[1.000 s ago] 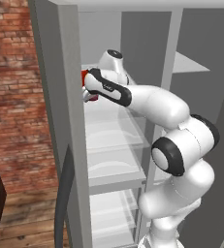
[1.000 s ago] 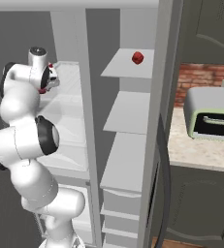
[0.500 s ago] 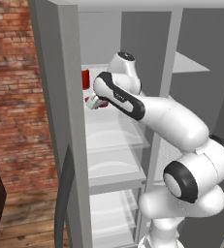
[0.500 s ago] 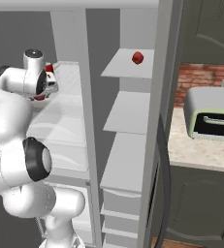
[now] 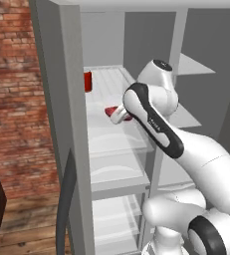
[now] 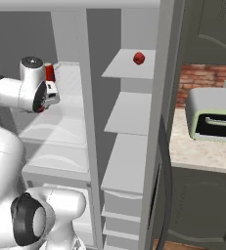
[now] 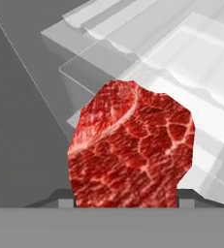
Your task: There's a steak in the fridge that needs to be moved to the freezer for freezing. Pick up the steak from the fridge, place it on any shelf in the freezer, and close the fridge and freezer doors when done.
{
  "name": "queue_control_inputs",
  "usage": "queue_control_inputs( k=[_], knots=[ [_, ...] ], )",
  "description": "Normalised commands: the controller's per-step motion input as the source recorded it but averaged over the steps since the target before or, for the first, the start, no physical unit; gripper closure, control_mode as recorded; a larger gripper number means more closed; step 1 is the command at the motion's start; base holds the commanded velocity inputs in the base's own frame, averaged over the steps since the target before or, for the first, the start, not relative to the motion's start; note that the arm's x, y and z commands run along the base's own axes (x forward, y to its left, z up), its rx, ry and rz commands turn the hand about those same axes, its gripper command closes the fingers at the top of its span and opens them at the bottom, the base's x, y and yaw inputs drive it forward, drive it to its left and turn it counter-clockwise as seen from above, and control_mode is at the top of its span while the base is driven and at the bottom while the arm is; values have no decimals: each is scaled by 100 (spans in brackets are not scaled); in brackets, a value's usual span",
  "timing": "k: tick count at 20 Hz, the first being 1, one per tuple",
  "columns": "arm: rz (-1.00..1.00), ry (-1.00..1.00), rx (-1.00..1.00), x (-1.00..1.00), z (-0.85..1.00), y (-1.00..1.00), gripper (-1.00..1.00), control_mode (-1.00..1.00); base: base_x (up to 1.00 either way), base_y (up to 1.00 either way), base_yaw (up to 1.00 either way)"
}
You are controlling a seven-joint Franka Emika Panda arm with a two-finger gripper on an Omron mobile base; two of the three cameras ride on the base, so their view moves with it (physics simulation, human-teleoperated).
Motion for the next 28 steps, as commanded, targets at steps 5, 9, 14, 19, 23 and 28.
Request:
queue_control_inputs(
  k=[5,9,14,19,23,28],
  knots=[
    [-8,2,-1,-100,26,-48,100,-100,0,0,0],
    [-29,4,-11,-81,10,-75,100,-100,0,0,0],
    [-38,3,-12,-33,0,-74,100,-100,0,0,0],
    [-27,0,-6,-15,13,-84,100,-100,0,0,0],
    [-13,0,-1,-3,11,-85,100,-100,0,0,0],
    [0,0,0,3,1,-70,100,-100,0,0,0]
  ],
)
